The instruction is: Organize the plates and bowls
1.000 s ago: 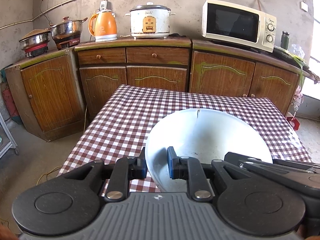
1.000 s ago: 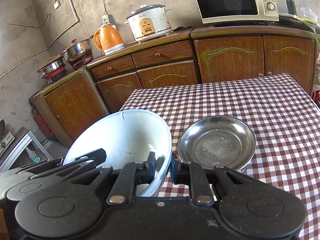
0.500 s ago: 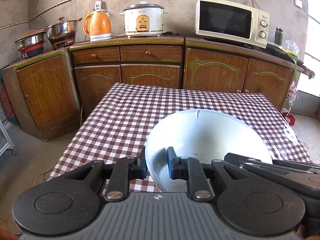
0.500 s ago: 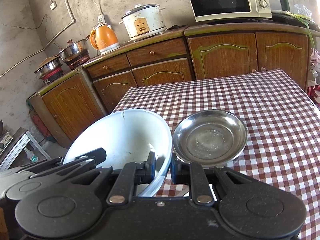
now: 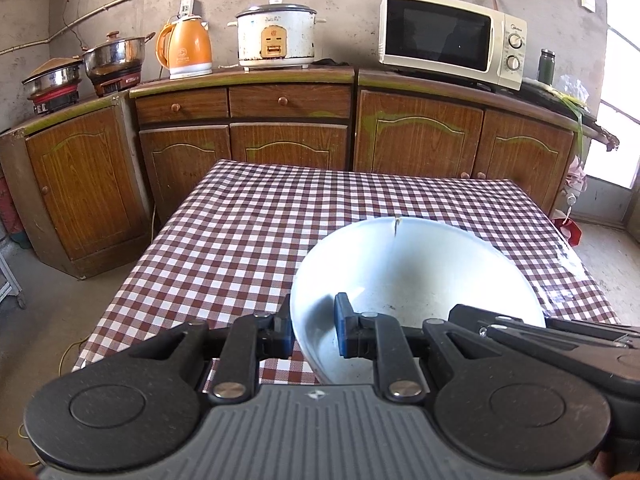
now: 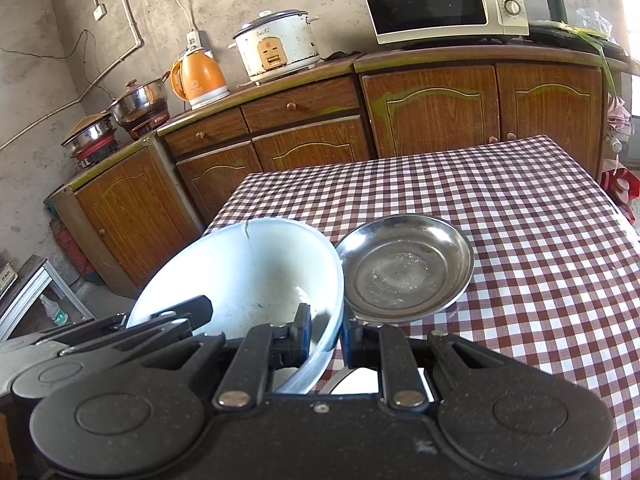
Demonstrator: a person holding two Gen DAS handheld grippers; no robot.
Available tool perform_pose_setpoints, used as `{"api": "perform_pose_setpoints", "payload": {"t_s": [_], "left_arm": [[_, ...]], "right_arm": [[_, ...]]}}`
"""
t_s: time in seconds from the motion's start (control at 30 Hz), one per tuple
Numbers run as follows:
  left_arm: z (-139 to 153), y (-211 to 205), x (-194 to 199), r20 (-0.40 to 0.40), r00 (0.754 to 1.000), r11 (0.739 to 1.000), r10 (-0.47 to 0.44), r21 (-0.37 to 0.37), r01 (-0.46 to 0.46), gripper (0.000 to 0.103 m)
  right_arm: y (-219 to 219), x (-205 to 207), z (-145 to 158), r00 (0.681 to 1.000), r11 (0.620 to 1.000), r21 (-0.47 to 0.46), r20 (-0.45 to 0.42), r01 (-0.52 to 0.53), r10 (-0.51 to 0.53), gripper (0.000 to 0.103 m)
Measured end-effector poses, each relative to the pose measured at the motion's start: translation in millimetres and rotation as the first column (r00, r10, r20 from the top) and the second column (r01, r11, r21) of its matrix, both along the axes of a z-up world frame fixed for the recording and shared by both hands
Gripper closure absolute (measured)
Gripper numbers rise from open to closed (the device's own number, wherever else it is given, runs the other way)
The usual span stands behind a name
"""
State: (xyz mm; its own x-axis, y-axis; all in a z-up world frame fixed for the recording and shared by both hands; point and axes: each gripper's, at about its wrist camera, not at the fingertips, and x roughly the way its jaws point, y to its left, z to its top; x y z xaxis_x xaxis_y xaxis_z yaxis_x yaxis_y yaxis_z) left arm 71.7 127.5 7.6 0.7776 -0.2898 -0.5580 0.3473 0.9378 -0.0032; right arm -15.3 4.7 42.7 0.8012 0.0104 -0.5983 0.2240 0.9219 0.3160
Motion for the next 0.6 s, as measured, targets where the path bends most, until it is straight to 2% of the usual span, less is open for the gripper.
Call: {"api": "perform_pose_setpoints", "payload": {"t_s": [0.6], "left_arm": [[-7.5, -15.4, -12.2, -0.008, 0.999, 0.999, -0.049, -0.001, 0.049, 0.084]], "right_arm": [[-13.2, -22.4, -4.1, 0.999, 0.999, -0.002, -0.013, 0.052, -0.052, 0.083]]}}
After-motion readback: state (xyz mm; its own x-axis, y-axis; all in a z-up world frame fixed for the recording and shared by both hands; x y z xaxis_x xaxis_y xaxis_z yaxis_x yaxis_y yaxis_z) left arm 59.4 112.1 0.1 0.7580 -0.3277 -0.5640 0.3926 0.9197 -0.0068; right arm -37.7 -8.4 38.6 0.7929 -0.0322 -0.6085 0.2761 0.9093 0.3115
